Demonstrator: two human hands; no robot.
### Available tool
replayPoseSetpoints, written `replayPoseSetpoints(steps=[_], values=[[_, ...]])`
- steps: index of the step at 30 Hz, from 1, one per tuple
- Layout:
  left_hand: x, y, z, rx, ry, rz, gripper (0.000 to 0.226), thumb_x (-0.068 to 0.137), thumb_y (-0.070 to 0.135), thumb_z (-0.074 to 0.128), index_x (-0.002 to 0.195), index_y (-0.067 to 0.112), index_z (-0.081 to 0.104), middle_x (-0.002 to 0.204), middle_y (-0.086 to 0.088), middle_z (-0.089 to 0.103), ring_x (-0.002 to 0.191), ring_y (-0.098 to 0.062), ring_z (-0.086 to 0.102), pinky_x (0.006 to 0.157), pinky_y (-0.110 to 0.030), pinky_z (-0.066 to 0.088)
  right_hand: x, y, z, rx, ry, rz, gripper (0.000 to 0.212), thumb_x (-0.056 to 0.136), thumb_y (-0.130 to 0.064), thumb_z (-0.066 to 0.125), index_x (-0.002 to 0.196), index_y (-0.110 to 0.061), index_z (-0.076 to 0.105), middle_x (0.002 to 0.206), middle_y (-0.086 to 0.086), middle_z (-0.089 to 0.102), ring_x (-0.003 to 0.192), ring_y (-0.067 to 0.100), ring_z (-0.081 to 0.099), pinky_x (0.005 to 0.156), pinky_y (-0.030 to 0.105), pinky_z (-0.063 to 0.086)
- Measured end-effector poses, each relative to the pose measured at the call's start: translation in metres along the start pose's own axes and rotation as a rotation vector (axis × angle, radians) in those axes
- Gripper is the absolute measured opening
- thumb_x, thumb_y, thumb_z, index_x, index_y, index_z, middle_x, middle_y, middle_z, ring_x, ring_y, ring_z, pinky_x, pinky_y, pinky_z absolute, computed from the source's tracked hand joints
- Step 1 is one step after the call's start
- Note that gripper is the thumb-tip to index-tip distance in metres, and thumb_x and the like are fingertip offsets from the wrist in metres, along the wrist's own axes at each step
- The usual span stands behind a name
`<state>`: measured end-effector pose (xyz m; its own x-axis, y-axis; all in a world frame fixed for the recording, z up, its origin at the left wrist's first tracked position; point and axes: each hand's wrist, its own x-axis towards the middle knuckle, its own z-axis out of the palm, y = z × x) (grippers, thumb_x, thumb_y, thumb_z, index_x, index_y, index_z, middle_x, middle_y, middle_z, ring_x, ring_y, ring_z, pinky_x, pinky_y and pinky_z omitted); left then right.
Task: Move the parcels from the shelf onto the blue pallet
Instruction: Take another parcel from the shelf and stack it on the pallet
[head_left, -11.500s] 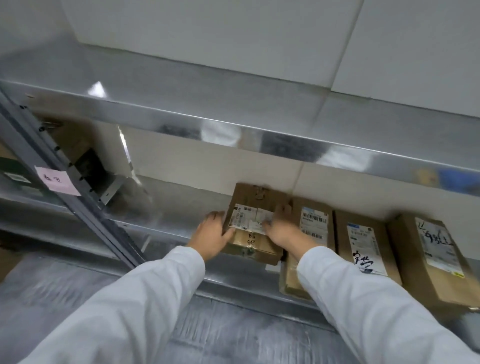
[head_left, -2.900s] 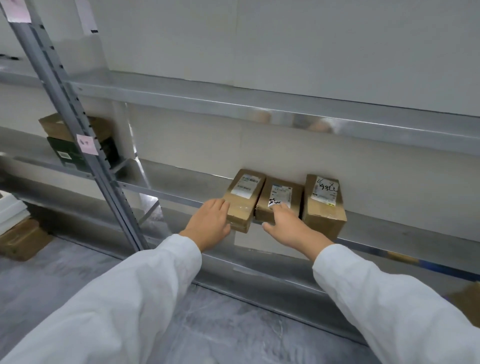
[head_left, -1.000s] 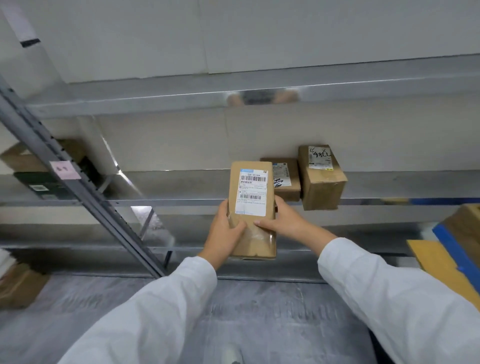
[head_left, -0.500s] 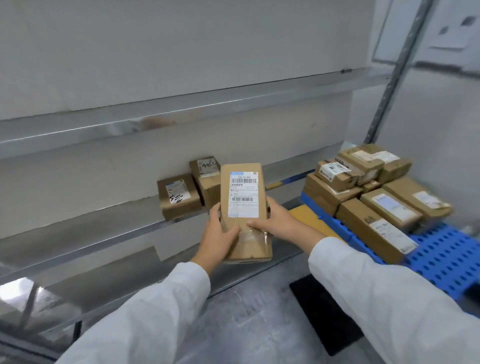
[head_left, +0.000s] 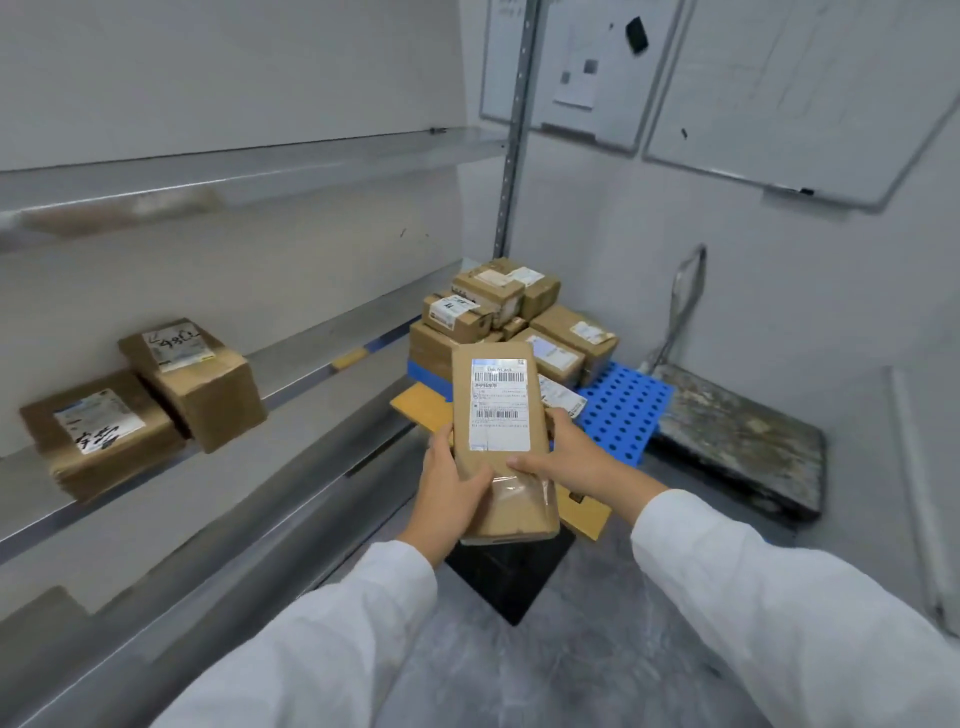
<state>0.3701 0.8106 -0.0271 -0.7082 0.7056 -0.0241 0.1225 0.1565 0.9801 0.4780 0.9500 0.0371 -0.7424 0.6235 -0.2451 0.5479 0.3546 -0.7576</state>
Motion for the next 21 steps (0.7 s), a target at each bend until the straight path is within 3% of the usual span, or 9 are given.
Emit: replayPoseSetpoints(steps=[6, 11, 15, 21], values=[[0.006, 0.016, 0.044, 0.032, -0.044, 0.028, 0.068, 0.085, 0.026, 0.067, 0.141, 0.033, 0.029, 0.135, 0.006, 0.044, 0.119, -0.011, 0.047, 0.095, -0.032, 0.044, -0.005, 0.038, -0.03, 0.036, 0.072, 0.026, 0.084, 0.08, -0.031, 0.077, 0.144, -0.017, 0.025, 0.14, -0.002, 0.047, 0.127, 0.017, 0.046, 0.101, 0.032, 0.042], [0.02, 0.022, 0.088, 0.038, -0.04, -0.005, 0.067, 0.085, 0.027, 0.067, 0.14, 0.037, 0.029, 0.136, 0.004, 0.044, 0.12, -0.014, 0.05, 0.102, -0.044, 0.047, 0.01, 0.07, -0.063, 0.086, 0.062, 0.006, 0.076, 0.08, -0.03, 0.077, 0.14, -0.021, 0.032, 0.132, -0.006, 0.051, 0.11, 0.008, 0.048, 0.087, 0.022, 0.04], [0.038, 0.029, 0.146, 0.04, -0.011, -0.012, 0.063, 0.085, 0.024, 0.066, 0.136, 0.036, 0.03, 0.135, 0.003, 0.044, 0.122, -0.014, 0.048, 0.103, -0.043, 0.045, 0.028, 0.103, -0.104, 0.098, 0.053, -0.008, 0.073, 0.078, -0.026, 0.078, 0.137, -0.022, 0.035, 0.121, -0.008, 0.053, 0.104, 0.007, 0.05, 0.074, 0.017, 0.04], [0.08, 0.047, 0.235, 0.063, 0.023, -0.009, 0.067, 0.084, 0.027, 0.066, 0.139, 0.033, 0.028, 0.131, 0.006, 0.044, 0.118, -0.012, 0.05, 0.099, -0.036, 0.047, 0.066, 0.157, -0.187, 0.061, 0.042, -0.021, 0.071, 0.077, -0.027, 0.078, 0.135, -0.021, 0.037, 0.118, -0.008, 0.052, 0.111, 0.013, 0.053, 0.091, 0.029, 0.044]])
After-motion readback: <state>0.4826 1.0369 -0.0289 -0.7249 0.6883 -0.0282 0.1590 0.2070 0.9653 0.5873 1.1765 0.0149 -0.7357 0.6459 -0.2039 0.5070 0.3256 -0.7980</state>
